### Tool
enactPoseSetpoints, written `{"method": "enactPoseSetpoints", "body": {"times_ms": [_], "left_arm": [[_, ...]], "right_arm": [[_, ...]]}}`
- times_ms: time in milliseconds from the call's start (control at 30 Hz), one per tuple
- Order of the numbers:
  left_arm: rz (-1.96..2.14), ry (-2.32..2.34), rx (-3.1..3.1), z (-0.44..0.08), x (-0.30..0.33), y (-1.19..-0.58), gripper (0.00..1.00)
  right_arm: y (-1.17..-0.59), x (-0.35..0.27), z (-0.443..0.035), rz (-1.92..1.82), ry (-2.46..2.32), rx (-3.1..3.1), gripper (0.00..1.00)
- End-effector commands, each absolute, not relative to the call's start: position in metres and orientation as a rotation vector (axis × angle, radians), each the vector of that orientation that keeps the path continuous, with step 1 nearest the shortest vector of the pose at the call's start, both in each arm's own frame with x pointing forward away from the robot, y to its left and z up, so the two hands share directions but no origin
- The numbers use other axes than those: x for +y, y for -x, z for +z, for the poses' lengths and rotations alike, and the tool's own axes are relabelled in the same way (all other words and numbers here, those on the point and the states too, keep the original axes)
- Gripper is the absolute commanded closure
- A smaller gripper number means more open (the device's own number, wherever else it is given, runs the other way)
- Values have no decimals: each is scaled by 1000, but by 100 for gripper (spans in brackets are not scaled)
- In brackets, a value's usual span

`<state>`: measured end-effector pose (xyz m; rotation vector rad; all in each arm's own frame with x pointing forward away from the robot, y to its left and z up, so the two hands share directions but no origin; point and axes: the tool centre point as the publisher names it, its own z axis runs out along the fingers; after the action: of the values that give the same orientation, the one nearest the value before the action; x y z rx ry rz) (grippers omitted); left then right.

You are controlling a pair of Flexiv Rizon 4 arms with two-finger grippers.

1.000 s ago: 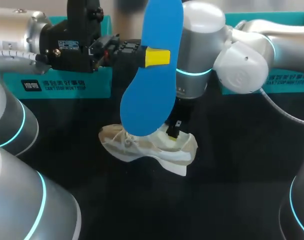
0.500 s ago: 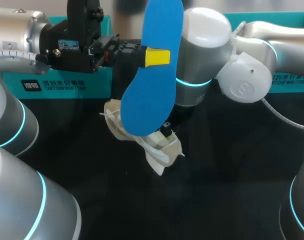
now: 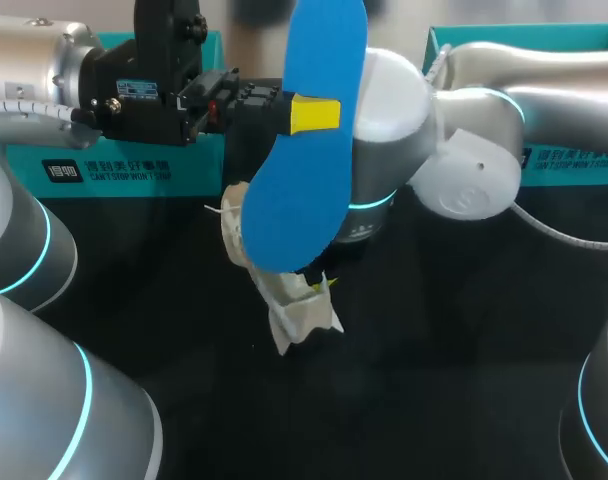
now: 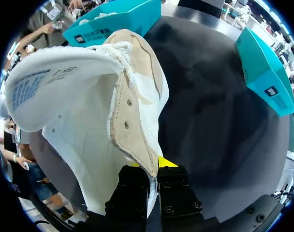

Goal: Take the shoe out of the shoebox, open the shoe tongue, remove and reinsert the insole, then place the shoe into the shoebox

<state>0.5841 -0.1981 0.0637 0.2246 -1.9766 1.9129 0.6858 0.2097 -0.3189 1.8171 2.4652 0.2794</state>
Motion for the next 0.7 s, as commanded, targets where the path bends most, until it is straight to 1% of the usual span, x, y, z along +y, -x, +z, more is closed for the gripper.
{"method": "enactPoseSetpoints", "body": {"times_ms": [33, 467, 700], "left_arm": [[1915, -227, -1977, 63, -198, -583, 100], [1915, -227, -1977, 63, -198, -583, 100], [1915, -227, -1977, 63, -198, -583, 100]], "right_arm": [[-671, 209, -319, 272, -1856, 2390, 100], [-651, 188, -327, 307, -2012, 2274, 100], [-663, 174, -330, 338, -2016, 2290, 100]]}}
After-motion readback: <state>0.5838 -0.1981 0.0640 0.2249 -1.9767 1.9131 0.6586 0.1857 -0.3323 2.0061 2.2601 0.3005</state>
